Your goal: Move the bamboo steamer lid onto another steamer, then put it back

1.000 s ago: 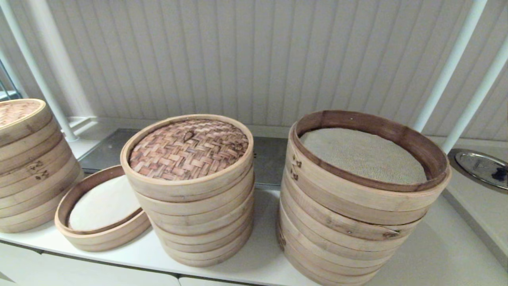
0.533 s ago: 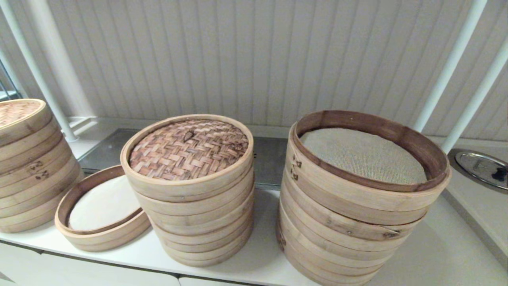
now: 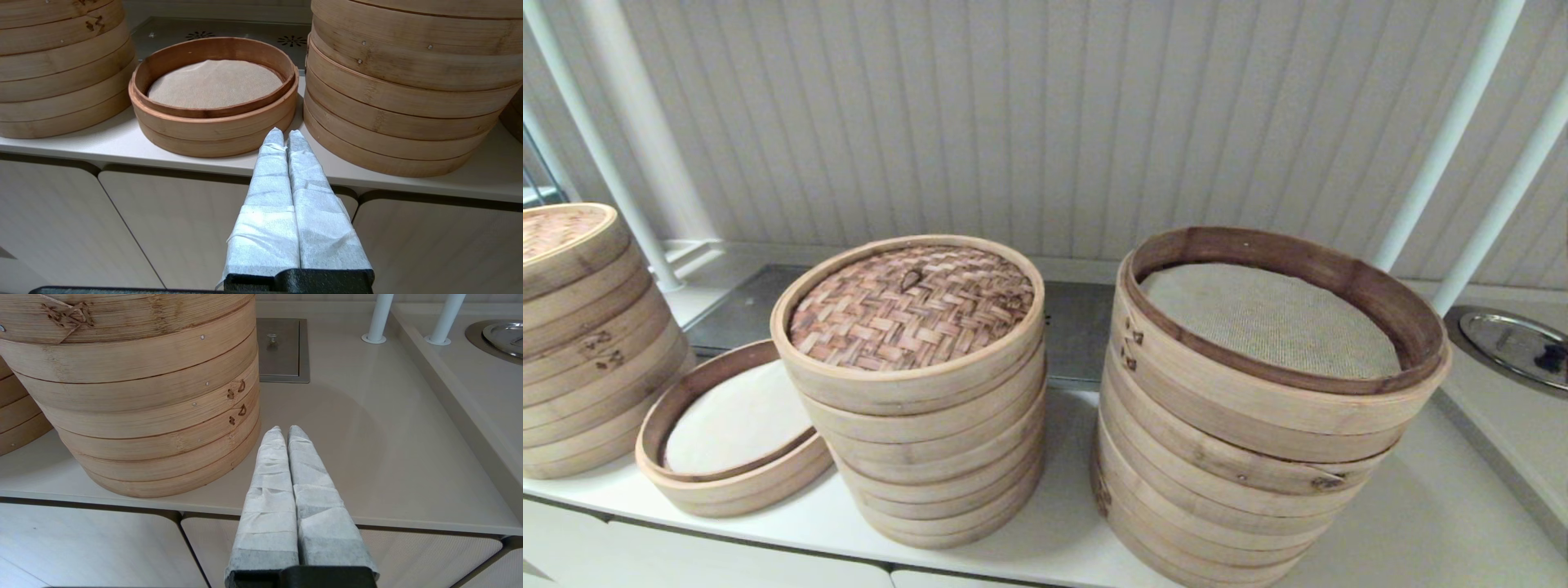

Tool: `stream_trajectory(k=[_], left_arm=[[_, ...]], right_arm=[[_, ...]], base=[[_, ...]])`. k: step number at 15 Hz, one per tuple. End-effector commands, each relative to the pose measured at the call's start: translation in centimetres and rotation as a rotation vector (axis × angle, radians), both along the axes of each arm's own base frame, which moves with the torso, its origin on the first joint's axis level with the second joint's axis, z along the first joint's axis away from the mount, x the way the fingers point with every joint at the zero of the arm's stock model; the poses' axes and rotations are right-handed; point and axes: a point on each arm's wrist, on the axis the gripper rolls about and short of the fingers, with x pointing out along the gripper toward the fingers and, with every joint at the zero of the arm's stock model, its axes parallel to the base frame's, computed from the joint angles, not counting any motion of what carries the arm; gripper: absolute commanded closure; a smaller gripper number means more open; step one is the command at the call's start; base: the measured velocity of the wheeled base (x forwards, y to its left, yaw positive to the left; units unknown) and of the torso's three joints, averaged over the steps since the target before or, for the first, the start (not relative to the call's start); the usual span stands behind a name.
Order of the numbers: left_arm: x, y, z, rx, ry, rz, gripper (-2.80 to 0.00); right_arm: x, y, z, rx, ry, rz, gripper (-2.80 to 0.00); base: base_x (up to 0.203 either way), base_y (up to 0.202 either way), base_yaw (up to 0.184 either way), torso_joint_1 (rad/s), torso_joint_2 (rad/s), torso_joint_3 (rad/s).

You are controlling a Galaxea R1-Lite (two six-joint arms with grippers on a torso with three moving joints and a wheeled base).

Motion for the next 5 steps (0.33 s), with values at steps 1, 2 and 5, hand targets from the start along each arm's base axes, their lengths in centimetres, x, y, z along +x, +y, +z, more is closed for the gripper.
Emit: stream_trajectory(k=[1, 2, 5], left_arm=[[0.01, 0.0, 0.01, 0.0, 0.001, 0.0, 0.0], [0.01, 0.0, 0.01, 0.0, 0.001, 0.0, 0.0], [0.0, 0.0, 0.0, 0.0, 0.0, 0.0, 0.0]], right_arm=[[0.02, 0.0, -0.07, 0.001, 0.002, 0.001, 0.0], [-0.07, 0.0, -0.1, 0.001, -0.01, 0.001, 0.0], [0.03, 0.0, -0.09, 0.001, 0.005, 0.0, 0.0]], base=[[0.0, 0.0, 0.0, 0.0, 0.0, 0.0], [0.0, 0.0, 0.0, 0.0, 0.0, 0.0], [0.0, 0.0, 0.0, 0.0, 0.0, 0.0]])
